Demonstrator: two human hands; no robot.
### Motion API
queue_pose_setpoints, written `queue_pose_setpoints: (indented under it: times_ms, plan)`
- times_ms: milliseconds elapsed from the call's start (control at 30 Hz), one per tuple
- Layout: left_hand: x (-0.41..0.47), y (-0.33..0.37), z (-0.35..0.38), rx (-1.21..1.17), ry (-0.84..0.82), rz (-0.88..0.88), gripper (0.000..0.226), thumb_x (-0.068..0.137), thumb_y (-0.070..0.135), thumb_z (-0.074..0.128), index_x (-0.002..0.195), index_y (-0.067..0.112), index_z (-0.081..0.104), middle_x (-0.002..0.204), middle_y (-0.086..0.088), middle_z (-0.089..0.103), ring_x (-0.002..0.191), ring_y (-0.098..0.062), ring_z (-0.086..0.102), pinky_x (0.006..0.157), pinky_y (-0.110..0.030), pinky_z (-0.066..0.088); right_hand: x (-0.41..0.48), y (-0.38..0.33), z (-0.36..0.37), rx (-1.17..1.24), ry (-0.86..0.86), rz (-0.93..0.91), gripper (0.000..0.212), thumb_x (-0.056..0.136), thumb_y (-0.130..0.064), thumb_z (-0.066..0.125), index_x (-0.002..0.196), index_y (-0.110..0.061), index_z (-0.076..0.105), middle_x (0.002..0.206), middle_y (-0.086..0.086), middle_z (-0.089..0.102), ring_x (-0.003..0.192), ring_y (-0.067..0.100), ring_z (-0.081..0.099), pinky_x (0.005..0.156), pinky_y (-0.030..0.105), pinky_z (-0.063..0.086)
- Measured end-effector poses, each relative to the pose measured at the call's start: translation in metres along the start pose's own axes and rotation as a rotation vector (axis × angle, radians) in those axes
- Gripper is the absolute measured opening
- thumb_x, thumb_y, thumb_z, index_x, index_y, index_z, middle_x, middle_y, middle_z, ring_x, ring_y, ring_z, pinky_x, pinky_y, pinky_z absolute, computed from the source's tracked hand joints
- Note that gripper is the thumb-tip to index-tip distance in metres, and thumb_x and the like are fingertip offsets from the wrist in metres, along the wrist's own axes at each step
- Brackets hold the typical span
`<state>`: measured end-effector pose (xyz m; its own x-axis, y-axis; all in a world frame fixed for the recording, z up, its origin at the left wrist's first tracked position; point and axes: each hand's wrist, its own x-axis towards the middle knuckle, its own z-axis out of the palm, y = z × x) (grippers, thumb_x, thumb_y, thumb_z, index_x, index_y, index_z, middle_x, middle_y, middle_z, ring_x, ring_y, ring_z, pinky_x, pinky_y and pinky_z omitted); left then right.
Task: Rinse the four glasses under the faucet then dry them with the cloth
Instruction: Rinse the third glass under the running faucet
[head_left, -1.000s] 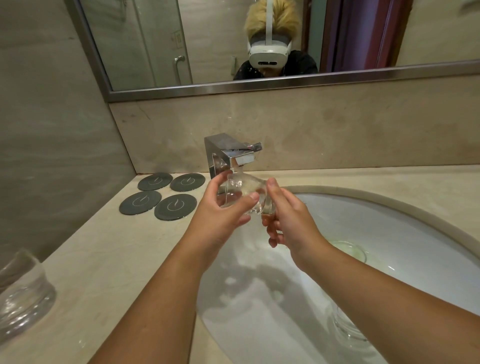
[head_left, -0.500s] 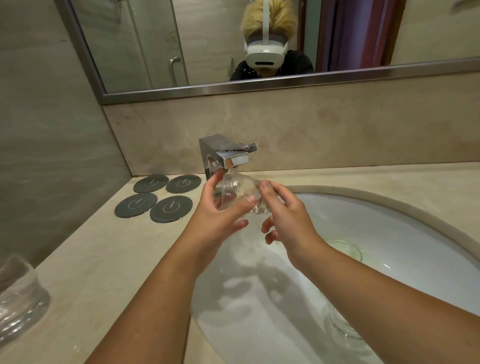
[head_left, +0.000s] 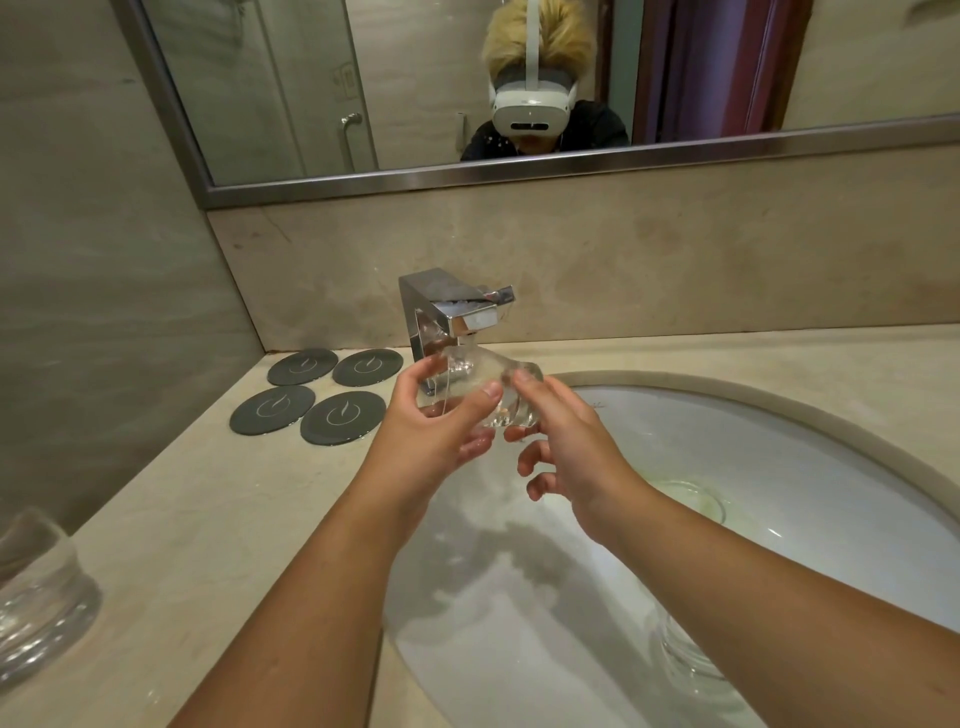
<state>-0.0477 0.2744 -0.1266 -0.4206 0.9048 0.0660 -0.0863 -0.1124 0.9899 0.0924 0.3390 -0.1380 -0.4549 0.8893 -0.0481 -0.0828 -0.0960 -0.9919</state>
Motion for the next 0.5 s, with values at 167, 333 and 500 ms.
queue_pose_setpoints:
  times_ms: [167, 333, 500]
  plan:
    - [-0.0041, 0.0012, 0.0008, 0.035, -0.067, -0.042, 0.089, 0.069, 0.042, 0.092, 0.144, 0.042, 0.043, 0.132, -0.003, 0.068, 0.11, -0.015, 0.075, 0.088, -0.034, 0.063, 0.0015, -0.0001, -0.001, 0.033, 0.099, -0.017, 0.049, 0.095, -0.067, 0.061, 0.097, -0.02, 0.07, 0.065, -0.001, 0.057, 0.049, 0.015, 0.047, 0.051, 0.03, 0.04]
    - [-0.0021, -0.0039, 0.0003, 0.107, -0.076, -0.039, 0.07, 0.085, 0.026, 0.091, 0.138, 0.045, 0.049, 0.138, 0.008, 0.063, 0.12, -0.008, 0.07, 0.097, -0.039, 0.061, 0.004, -0.0005, -0.002, 0.081, 0.156, 0.116, 0.071, 0.093, -0.078, 0.054, 0.104, -0.012, 0.077, 0.056, -0.001, 0.05, 0.048, 0.015, 0.042, 0.055, 0.032, 0.039]
    - [-0.0029, -0.004, 0.0036, 0.293, -0.035, 0.035, 0.085, 0.073, 0.057, 0.092, 0.145, 0.04, 0.05, 0.134, 0.012, 0.067, 0.117, -0.005, 0.07, 0.088, -0.036, 0.064, 0.0062, -0.0003, -0.0037, 0.115, 0.226, 0.158, 0.085, 0.091, -0.082, 0.054, 0.116, -0.004, 0.075, 0.057, 0.0, 0.044, 0.051, 0.017, 0.04, 0.055, 0.032, 0.039]
